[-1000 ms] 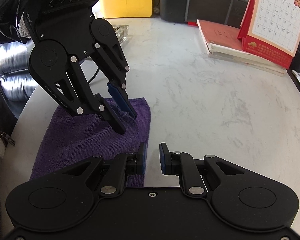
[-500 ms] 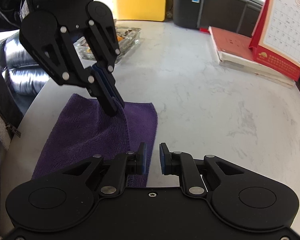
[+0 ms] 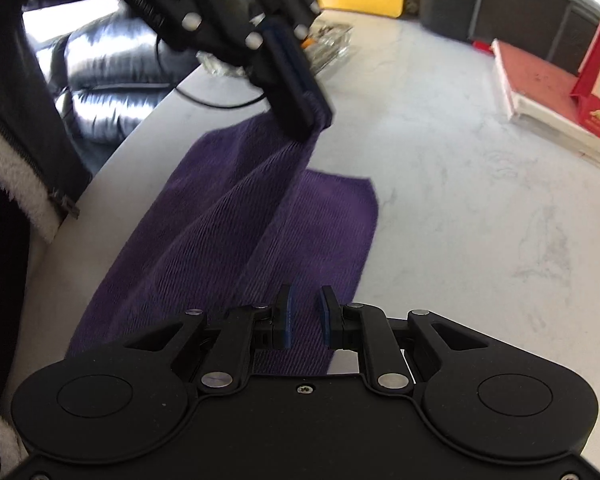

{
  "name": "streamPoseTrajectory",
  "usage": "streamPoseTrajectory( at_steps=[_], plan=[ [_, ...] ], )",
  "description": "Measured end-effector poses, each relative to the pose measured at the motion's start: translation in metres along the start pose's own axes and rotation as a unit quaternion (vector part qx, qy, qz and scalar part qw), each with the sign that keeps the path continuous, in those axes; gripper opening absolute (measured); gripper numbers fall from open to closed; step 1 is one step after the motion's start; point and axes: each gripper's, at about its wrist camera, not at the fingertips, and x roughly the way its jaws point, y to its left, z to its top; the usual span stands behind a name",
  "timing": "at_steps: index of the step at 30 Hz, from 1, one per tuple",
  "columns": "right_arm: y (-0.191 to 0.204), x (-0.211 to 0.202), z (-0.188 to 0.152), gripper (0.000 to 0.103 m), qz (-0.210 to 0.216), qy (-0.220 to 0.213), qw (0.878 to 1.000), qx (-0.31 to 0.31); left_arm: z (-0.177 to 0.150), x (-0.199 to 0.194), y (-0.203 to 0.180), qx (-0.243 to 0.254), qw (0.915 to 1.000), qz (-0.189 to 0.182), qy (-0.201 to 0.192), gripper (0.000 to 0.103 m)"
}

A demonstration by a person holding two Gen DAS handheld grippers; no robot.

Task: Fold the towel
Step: 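Lift and fold the towel end over with the left gripper while the right gripper pins the towel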

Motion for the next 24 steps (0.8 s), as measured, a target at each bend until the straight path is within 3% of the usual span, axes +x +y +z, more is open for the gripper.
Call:
streamPoseTrajectory(
  at_steps=[8, 24],
  plan=[
    [0.001, -0.001, 0.000, 0.013, 0.012, 0.002, 1.000, -0.014, 0.002, 0.000, 0.010, -0.002, 1.0000, 0.009, -0.004, 0.004],
    [0.005, -0.005, 0.000, 0.013, 0.009, 0.001, 1.000, -0.025, -0.008, 0.063, 0.025, 0.010, 0.9982, 0.042, 0.042, 0.004]
  ],
)
